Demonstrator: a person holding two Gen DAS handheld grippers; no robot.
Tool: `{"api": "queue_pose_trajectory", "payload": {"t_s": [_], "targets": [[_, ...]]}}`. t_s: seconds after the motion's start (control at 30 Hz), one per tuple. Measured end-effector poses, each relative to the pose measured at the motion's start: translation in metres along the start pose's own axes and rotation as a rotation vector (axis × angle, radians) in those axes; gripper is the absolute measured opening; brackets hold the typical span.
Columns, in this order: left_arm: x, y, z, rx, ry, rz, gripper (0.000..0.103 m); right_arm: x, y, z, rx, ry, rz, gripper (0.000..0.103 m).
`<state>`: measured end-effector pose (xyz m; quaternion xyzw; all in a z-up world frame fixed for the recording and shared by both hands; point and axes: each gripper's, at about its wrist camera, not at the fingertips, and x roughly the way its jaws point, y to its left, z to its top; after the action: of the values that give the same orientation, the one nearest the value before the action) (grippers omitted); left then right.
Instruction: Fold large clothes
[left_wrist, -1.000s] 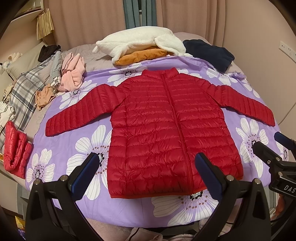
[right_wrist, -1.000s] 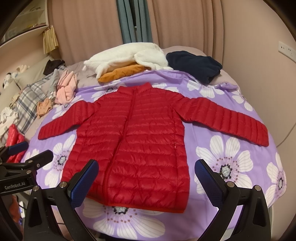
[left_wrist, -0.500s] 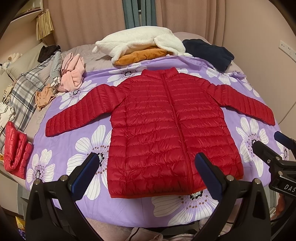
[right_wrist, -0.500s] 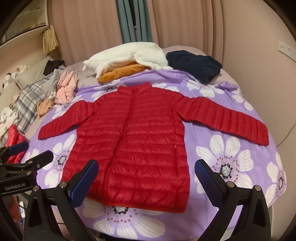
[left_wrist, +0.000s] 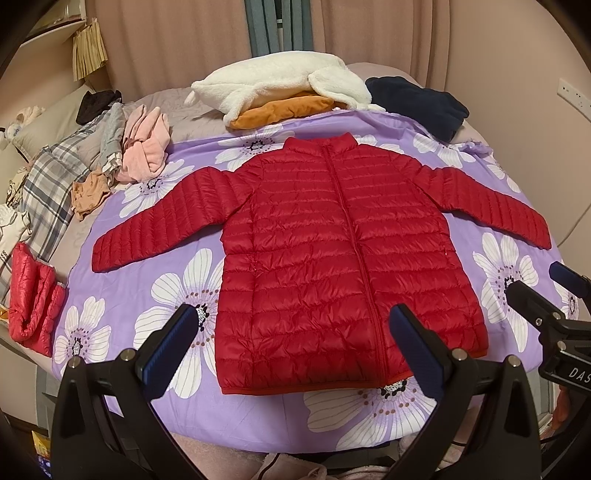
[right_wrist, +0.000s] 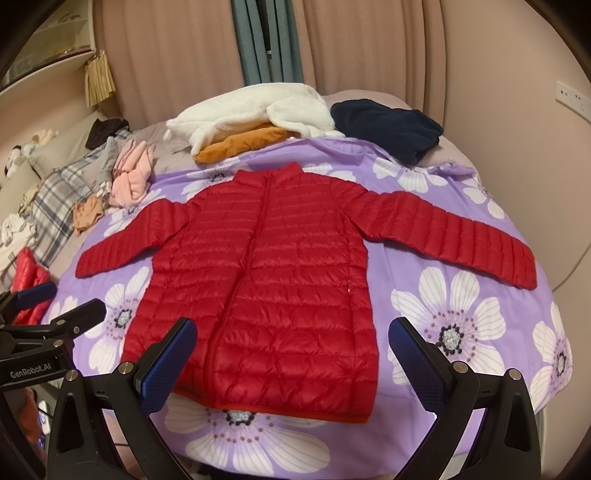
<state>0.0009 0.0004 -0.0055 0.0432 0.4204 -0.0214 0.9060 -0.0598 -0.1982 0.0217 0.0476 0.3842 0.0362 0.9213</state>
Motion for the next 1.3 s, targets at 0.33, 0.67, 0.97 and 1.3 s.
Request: {"api": "queue_pose_trajectory", "payload": {"t_s": [0.33, 0.67, 0.97, 1.3], "targets": [[0.057, 0.032, -0.007, -0.192, 0.149, -0.131, 0.103, 0.040, -0.061, -0.020, 0.292, 0.047, 0.169, 0.102], [0.127, 0.070, -0.026, -0.501, 0.243, -0.406, 0.103, 0.084, -0.171, -0.056, 0.653, 0.008, 0.150, 0.102], [0.151, 0.069, 0.007, -0.525, 0.221, -0.510, 0.103, 0.112, -0.269, -0.049, 0.904, -0.121, 0.134, 0.102], [0.183, 0.058, 0.030, -0.467, 0.279, -0.424, 0.103, 0.143, -0.335, -0.044, 1.148, -0.254, 0.192, 0.102]]}}
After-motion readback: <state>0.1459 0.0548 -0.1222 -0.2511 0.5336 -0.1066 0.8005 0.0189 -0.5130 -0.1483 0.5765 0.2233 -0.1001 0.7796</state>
